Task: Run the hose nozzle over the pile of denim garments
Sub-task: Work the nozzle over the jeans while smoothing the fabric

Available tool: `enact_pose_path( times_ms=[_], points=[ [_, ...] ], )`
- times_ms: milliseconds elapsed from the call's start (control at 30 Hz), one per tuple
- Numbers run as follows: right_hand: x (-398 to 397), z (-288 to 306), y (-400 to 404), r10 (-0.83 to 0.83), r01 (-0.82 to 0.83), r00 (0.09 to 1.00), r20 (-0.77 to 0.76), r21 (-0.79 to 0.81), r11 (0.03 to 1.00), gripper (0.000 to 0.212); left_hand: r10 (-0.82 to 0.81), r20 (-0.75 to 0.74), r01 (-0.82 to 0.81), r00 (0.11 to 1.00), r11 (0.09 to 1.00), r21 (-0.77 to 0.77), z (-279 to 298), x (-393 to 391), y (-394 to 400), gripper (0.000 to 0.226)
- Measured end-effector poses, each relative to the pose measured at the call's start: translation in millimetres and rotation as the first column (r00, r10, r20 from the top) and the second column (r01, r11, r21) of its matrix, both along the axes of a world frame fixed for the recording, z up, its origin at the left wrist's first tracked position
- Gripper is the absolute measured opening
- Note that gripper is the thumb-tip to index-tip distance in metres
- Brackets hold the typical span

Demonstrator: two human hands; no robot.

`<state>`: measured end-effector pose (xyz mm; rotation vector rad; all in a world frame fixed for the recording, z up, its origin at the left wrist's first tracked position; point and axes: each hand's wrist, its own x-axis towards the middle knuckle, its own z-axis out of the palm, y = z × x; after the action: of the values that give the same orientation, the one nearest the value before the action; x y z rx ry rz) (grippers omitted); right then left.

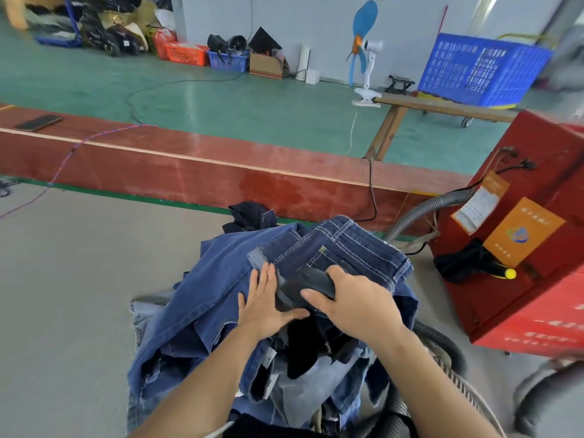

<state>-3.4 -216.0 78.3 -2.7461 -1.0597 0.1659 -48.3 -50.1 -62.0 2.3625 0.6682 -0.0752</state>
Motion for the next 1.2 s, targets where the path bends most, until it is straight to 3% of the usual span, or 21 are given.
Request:
enact_pose_path(
  times_ms=[167, 500, 633, 767, 1000, 1200],
  points=[
    [-13.4, -3.1, -2.3, -0.018, 0.018, 0.999, -0.028, -0.004, 1.000, 0.042, 0.033, 0.004, -0.033, 0.999, 0.998, 0.050, -1.0, -1.5, -6.4, 0.133],
    [-14.4, -22.5, 14.8, 0.003, 0.001, 1.000, 0.025, -0.146, 0.989, 0.039, 0.073, 0.037, -0.079, 0.997, 0.981, 0.175, -7.4, -10.9, -12.8, 0.113],
    [-7.8, -15.9, 31.5, -0.092, 0.089, 0.995, 0.049, 0.047, 0.995, 0.044, 0.096, 0.043, -0.102, 0.994, 0.983, 0.155, -5.2, -8.9, -13.0, 0.139],
    [2.1, 1.2, 22.4, -0.158, 0.162, 0.987, -0.041, 0.152, 0.975, 0.045, 0.055, 0.000, -0.055, 0.998, 0.992, 0.115, -2.3, -9.1, -10.0, 0.139],
    [-21.2, -8.8, 1.4, -0.042, 0.041, 0.999, -0.015, -0.087, 0.995, 0.042, 0.087, -0.017, -0.084, 0.996, 0.988, 0.126, -0.2, -9.5, -12.9, 0.147],
    [-28.1, -28.4, 11.6, -0.007, 0.020, 0.998, 0.060, -0.210, 0.977, 0.039, 0.132, -0.010, -0.129, 0.991, 0.981, 0.145, -3.1, -7.6, -17.1, 0.134]
  ],
)
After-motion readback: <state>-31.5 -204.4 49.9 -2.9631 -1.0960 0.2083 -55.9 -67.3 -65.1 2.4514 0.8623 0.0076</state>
